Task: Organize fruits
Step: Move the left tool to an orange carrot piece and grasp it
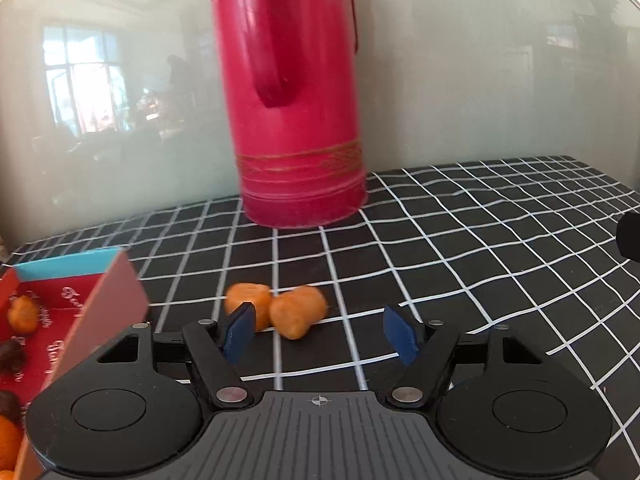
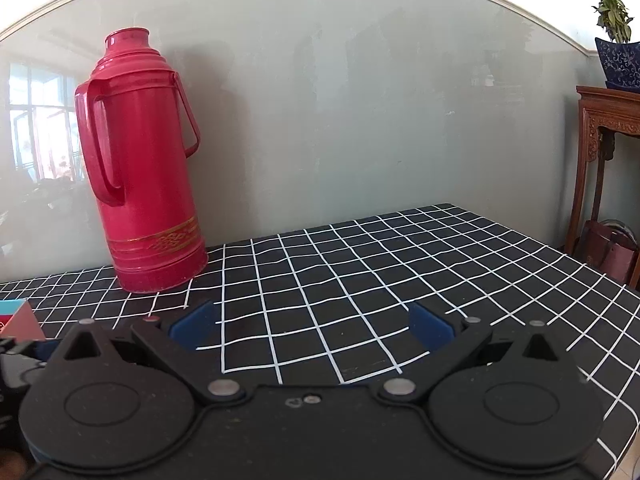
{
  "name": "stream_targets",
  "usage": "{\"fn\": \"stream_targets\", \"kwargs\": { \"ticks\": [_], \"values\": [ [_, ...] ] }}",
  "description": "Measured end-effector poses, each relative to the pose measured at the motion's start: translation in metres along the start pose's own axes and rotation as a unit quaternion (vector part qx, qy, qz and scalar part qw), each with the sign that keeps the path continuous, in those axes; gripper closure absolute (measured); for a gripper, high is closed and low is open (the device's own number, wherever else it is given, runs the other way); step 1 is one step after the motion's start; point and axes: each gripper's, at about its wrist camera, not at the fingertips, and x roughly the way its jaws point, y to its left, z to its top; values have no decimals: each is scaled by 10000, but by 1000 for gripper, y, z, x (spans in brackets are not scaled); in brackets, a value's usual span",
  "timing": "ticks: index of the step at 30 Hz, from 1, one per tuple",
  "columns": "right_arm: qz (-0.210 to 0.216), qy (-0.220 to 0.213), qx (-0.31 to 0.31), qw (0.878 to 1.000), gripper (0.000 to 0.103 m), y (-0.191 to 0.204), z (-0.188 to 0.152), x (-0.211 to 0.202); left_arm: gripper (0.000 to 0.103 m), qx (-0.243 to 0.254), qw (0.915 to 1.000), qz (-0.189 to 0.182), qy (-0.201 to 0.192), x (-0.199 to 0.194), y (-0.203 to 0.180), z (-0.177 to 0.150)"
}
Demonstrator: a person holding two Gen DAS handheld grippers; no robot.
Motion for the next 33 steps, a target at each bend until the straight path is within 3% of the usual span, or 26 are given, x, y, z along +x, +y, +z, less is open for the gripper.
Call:
{"fn": "stream_targets", "kwargs": {
  "ticks": [5, 11, 14, 17, 20, 26, 30, 32, 33],
  "values": [
    [-9, -16, 1, 10000, 6, -4, 2, 0, 32, -50, 9995, -143, 266, 15, -9, 0],
    [-94, -58, 120, 9999, 6, -10, 3, -2, 32, 201, 9986, -477, 124, 7, -23, -2],
    [-123, -60, 113, 9998, 6, -10, 2, -3, 32, 155, 9995, -293, -7, 3, -23, 0],
    [-272, -84, 80, 9996, 6, -11, 3, -2, 32, -129, 9998, -42, 139, 12, -12, 2],
    [-437, -74, 125, 9989, 6, -14, 3, -1, 32, -256, 9991, -71, 340, 23, -7, 1],
    [-809, -85, 166, 9965, 6, -20, 2, 0, 32, -86, 9994, -156, 310, 29, -14, 5],
    [-832, -43, 205, 9963, 6, -22, 1, 1, 32, -117, 9993, -185, 315, 32, -14, 7],
    [-806, -43, 199, 9965, 6, -22, 0, 1, 52, -138, 9993, -194, 288, 32, -13, 7],
    [-800, -50, 183, 9966, 6, -21, 0, 1, 57, -153, 9993, -224, 277, 31, -14, 7]
  ]
}}
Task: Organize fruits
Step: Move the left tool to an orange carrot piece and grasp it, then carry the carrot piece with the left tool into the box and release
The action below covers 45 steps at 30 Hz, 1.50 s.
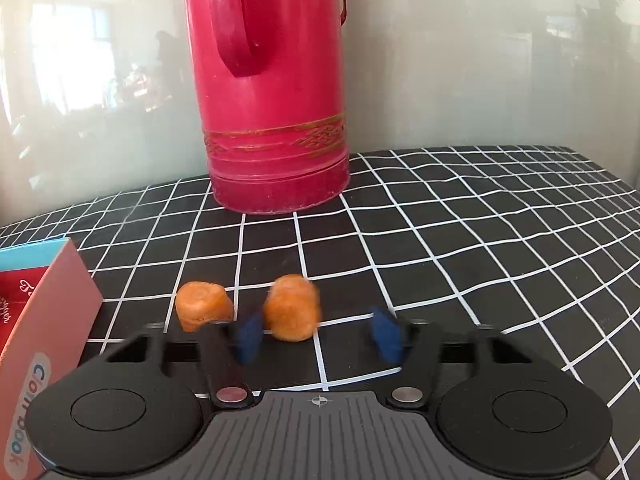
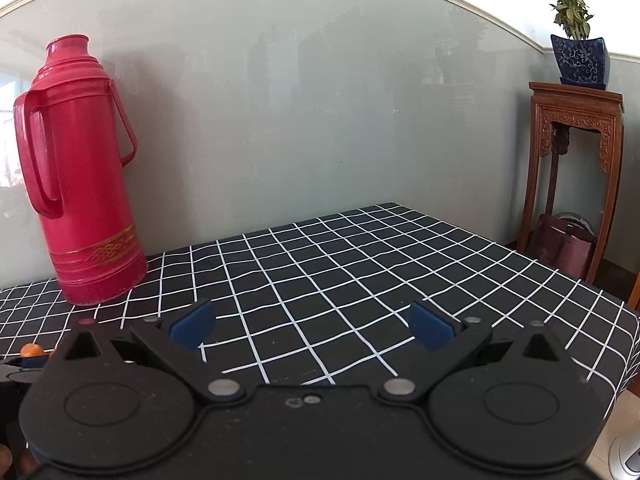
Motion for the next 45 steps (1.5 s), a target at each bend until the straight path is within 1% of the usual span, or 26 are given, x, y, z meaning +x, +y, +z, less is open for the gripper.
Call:
{"fn": "stream_targets", "kwargs": {
  "ticks": [3, 5, 9, 11, 13, 16, 20, 25, 31, 37, 41, 45],
  "values": [
    [34, -3, -34, 10000, 6, 3, 0, 1, 61, 1, 10000, -23, -12, 0, 0, -1],
    [67, 6, -47, 10000, 6, 5, 0, 1, 68, -4, 10000, 1, -59, -2, 0, -1],
    [129, 38, -45, 9999, 6, 5, 0, 3, 73, 57, 9998, 35, -165, -5, -2, -1],
    [159, 46, -38, 9999, 6, 6, 1, 4, 73, 111, 9998, 39, -178, -5, -3, -1],
    [170, 47, -50, 9998, 6, 6, 1, 5, 73, 169, 9998, 64, -95, -2, -5, 0],
    [210, 28, -66, 9998, 6, 7, 2, 4, 73, 128, 9999, 23, -59, -1, -3, 0],
    [3, -90, -49, 9999, 6, 4, 4, 3, 73, 157, 9998, 19, -72, 6, -4, 4],
    [-186, -29, 20, 9998, 6, -2, 3, 6, 73, 308, 9994, 51, -157, 4, -10, 3],
    [-185, -7, 86, 9998, 6, -6, 3, 6, 74, 395, 9983, 169, -400, -3, -14, 3],
    [-141, -28, 76, 9999, 6, -4, 3, 5, 74, 382, 9974, 163, -596, -14, -14, 1],
    [-66, 1, 92, 9999, 6, -2, 4, 5, 74, 348, 9959, 222, -807, -31, -8, 1],
    [89, -5, 17, 10000, 6, 7, 3, 2, 74, 343, 9931, 415, -1038, -59, 7, 0]
  ]
}}
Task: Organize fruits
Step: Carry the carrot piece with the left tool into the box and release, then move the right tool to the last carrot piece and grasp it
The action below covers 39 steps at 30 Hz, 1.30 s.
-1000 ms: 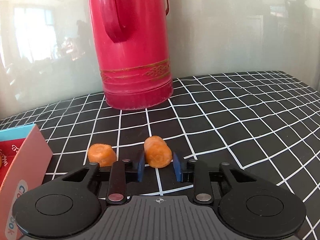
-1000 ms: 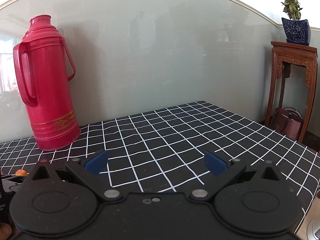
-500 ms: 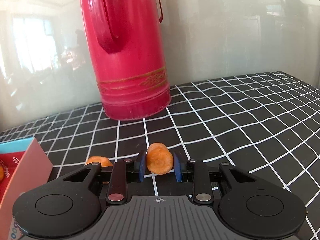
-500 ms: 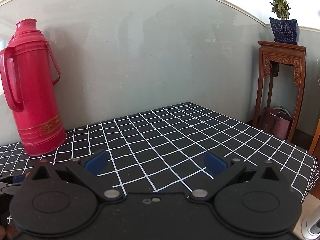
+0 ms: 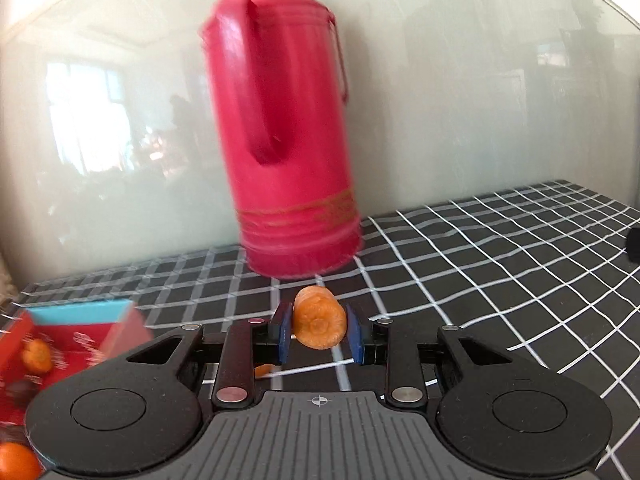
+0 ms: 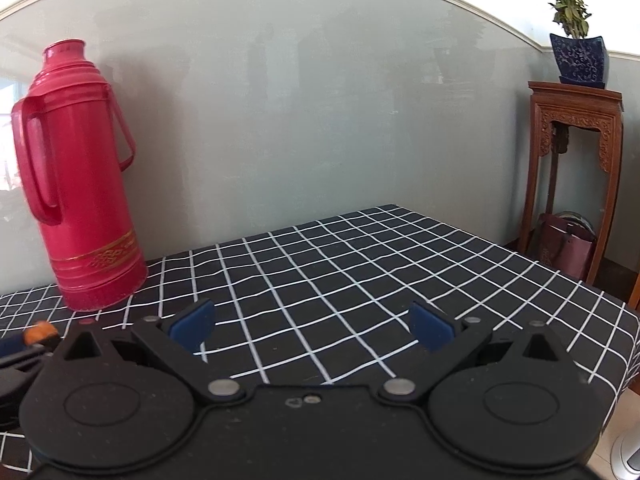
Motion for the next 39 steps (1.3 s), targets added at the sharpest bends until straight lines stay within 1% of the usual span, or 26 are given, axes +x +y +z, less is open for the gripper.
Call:
{"fn": "stream_targets", "kwargs": {
  "ticks": [4, 8, 10, 13, 16, 18, 23, 27, 28, 29, 30, 31, 33, 34, 35, 37, 39],
  "values": [
    [250, 19, -159, 9996, 6, 19, -3, -5, 74, -141, 9993, 332, -84, -30, 33, -2],
    [553, 18, -336, 9979, 6, 42, -6, -12, 74, -341, 9951, 920, -100, -57, 77, -11],
    [731, 18, -411, 9965, 6, 55, -7, -16, 74, -444, 9915, 1225, -31, -65, 100, -17],
    [1007, -6, -561, 9933, 6, 75, -10, -25, 74, -688, 9837, 1651, 162, -71, 135, -29],
    [1345, 23, -719, 9883, 6, 94, -14, -31, 74, -969, 9758, 1916, 403, -71, 166, -41],
    [1555, 63, -841, 9842, 6, 108, -17, -34, 74, -1074, 9716, 2027, 579, -70, 182, -49],
    [1865, 141, -1091, 9763, 6, 138, -22, -39, 74, -1448, 9624, 2074, 988, -65, 210, -64],
    [2040, 210, -1220, 9711, 6, 154, -25, -41, 73, -1536, 9605, 2110, 969, -70, 214, -68],
    [2070, 218, -1258, 9700, 6, 157, -26, -41, 66, -1578, 9605, 2085, 954, -73, 216, -68],
    [2096, 220, -1291, 9690, 6, 161, -27, -42, 50, -1625, 9604, 2061, 932, -75, 218, -69],
    [2122, 224, -1321, 9680, 6, 164, -28, -42, 49, -1667, 9616, 2000, 871, -79, 220, -69],
    [2157, 243, -1346, 9668, 6, 167, -29, -42, 45, -1686, 9624, 1960, 833, -82, 220, -69],
    [2212, 267, -1384, 9650, 6, 172, -31, -45, 35, -1514, 9638, 2086, 683, -91, 217, -68],
    [2225, 262, -1409, 9643, 6, 174, -32, -45, 21, -1431, 9636, 2187, 570, -96, 215, -67],
    [2238, 266, -1438, 9636, 6, 177, -33, -47, 11, -1387, 9640, 2224, 438, -102, 214, -66],
    [2263, 280, -1487, 9622, 6, 180, -35, -48, 7, -1325, 9658, 2221, 187, -112, 216, -65],
    [2254, 300, -1553, 9613, 6, 186, -36, -45, 6, -1208, 9669, 2247, 76, -118, 215, -65]
  ]
}}
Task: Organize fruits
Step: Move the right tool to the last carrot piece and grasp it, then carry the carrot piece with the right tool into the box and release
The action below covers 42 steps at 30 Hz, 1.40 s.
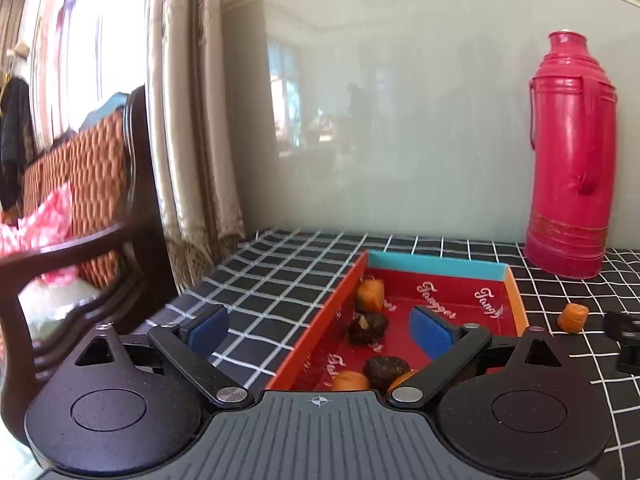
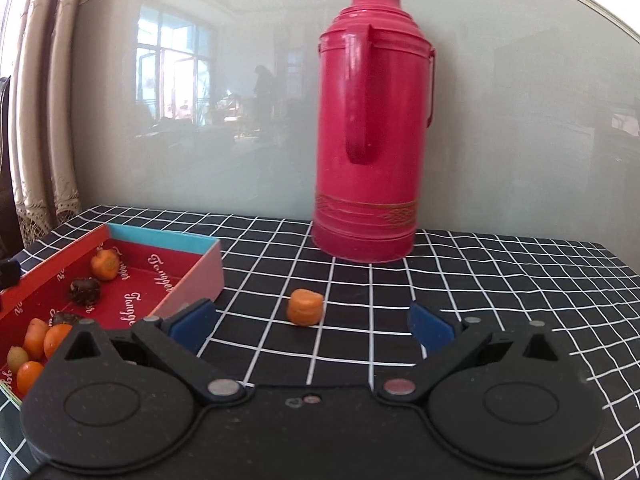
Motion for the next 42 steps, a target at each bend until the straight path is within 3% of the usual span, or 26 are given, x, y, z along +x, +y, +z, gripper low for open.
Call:
{"fn": "stream_targets", "kwargs": {
  "ticks": [7, 20, 24, 27, 30, 36, 42],
  "values": [
    [-33, 241, -159, 9996, 7, 9, 3, 29, 5, -176, 9997, 38, 153, 9, 15, 0],
    [203, 1056, 442, 9932, 18, -7, 8, 101, 4, -310, 9987, 326, 222, 11, 44, -7],
    [347, 1282, 585, 9894, 40, -14, 6, 117, 4, -379, 9983, 385, 201, 10, 52, -8],
    [338, 1227, 474, 9907, 49, -13, 6, 118, 4, -428, 9981, 382, 213, 11, 56, -8],
    [271, 1165, 305, 9924, 77, -10, 5, 115, 4, -480, 9979, 352, 237, 11, 57, -8],
    [565, 1010, 380, 9925, 77, -8, 9, 97, 3, -467, 9980, 365, 212, 11, 58, -8],
    [1496, 400, 244, 9876, 77, 15, 28, 39, 3, -595, 9966, 501, 279, 12, 68, -8]
  ]
}}
